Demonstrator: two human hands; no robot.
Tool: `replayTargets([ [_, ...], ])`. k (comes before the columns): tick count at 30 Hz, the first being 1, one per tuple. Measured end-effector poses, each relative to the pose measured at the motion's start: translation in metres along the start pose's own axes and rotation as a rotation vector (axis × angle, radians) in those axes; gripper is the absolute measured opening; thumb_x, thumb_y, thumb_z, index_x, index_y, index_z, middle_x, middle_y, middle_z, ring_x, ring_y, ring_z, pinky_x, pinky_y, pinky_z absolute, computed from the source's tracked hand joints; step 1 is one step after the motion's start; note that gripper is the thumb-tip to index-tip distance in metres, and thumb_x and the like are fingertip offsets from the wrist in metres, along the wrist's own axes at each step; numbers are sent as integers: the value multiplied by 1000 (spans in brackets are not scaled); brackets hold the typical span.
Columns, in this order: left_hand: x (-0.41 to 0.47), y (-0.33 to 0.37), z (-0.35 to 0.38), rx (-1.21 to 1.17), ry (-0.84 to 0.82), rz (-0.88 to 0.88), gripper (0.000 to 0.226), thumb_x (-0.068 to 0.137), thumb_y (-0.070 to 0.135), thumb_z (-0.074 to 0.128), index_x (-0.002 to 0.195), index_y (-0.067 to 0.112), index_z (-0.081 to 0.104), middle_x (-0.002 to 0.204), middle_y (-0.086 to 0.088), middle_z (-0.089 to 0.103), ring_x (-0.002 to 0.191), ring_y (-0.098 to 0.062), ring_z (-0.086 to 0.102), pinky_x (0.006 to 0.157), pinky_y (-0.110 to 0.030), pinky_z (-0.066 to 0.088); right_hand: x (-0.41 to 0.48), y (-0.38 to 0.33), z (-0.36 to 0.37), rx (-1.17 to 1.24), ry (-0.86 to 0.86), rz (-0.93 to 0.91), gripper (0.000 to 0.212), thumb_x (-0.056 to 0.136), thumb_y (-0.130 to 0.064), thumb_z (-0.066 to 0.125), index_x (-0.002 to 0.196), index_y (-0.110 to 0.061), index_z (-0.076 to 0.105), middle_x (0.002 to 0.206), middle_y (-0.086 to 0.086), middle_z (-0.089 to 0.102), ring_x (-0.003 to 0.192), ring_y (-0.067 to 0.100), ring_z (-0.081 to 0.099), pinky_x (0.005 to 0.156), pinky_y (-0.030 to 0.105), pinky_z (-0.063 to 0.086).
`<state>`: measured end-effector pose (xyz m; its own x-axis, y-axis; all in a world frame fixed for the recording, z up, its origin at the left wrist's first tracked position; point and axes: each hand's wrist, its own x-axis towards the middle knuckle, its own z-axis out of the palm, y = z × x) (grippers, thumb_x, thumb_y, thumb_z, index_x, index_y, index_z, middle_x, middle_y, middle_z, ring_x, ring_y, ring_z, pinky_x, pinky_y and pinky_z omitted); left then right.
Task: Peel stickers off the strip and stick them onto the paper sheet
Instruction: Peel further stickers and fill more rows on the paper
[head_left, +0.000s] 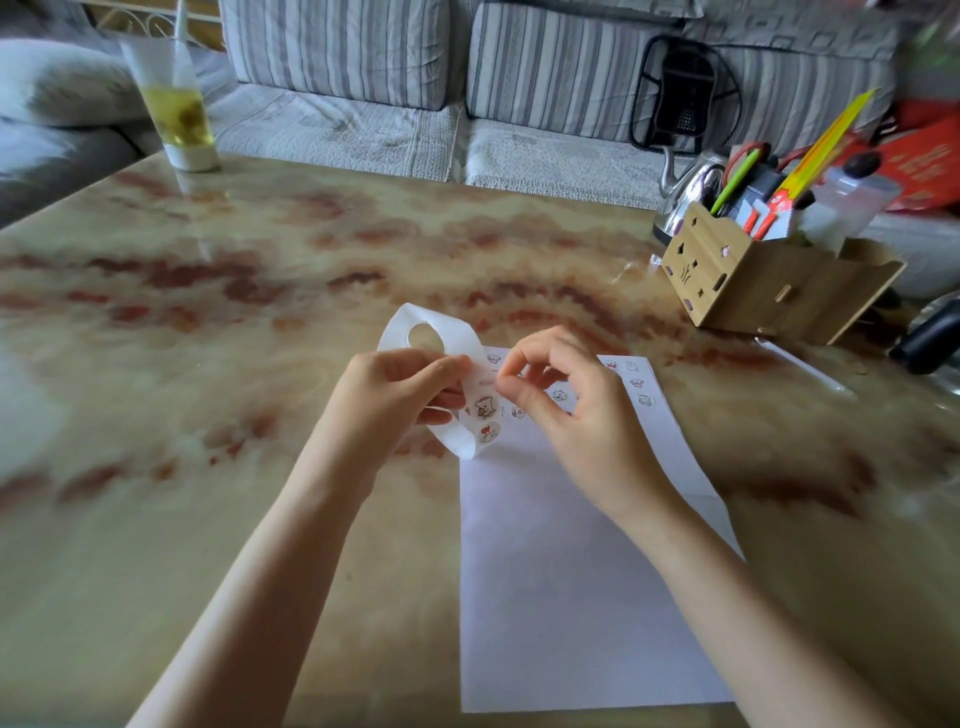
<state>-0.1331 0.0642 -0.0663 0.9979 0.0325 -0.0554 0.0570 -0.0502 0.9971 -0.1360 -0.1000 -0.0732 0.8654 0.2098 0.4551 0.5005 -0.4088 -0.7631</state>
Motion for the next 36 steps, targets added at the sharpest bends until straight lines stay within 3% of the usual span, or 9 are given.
replayTargets([
  [2,1,-1,-1,44,41,24,17,86,19,65,72,17,73,62,5,71,63,-3,66,65,-17,56,2,-3,-8,228,5,145,12,89,-8,62,82,-17,62,79,-7,63,71,9,57,72,17,46],
  [4,1,-2,-2,67,69,38,19,86,19,65,69,19,73,61,5,70,63,-3,66,64,-17,56,6,5,-25,301,44,260,11,88,-4,62,81,-13,63,68,-8,63,61,7,55,60,17,47],
  [7,3,-4,-4,83,82,45,20,87,18,64,69,21,73,63,5,71,64,-5,66,67,-21,56,10,28,-55,179,49,442,7,85,-4,66,80,-9,66,61,-7,65,54,7,54,47,17,43],
  [11,4,-5,-4,88,89,49,19,86,19,64,69,21,73,63,4,71,64,-5,66,63,-19,54,6,61,-88,-22,92,612,3,82,-5,70,81,-3,68,67,4,66,43,1,50,38,14,35],
  [15,4,-5,-3,95,90,54,20,86,19,64,68,22,72,60,6,70,62,-3,65,61,-16,54,5,73,-97,-75,81,670,2,81,-6,71,81,-5,69,68,4,66,38,0,46,37,13,33],
  [22,4,-6,-3,85,78,63,20,86,18,64,68,22,72,60,6,70,61,-3,65,59,-15,52,8,73,-83,-63,32,704,2,79,-9,73,79,-9,72,68,1,68,50,10,45,39,9,30],
  [29,6,-7,-4,80,81,55,20,87,19,64,69,21,72,61,4,70,63,-5,65,61,-17,53,7,76,-79,-48,55,771,4,76,-11,76,76,-11,73,59,-4,64,43,3,44,38,9,31],
  [36,5,-6,-4,72,80,56,20,86,19,64,68,21,72,61,4,70,63,-5,65,60,-16,52,6,77,-78,-52,69,792,4,77,-12,76,75,-14,72,66,-1,67,44,2,44,38,9,30],
])
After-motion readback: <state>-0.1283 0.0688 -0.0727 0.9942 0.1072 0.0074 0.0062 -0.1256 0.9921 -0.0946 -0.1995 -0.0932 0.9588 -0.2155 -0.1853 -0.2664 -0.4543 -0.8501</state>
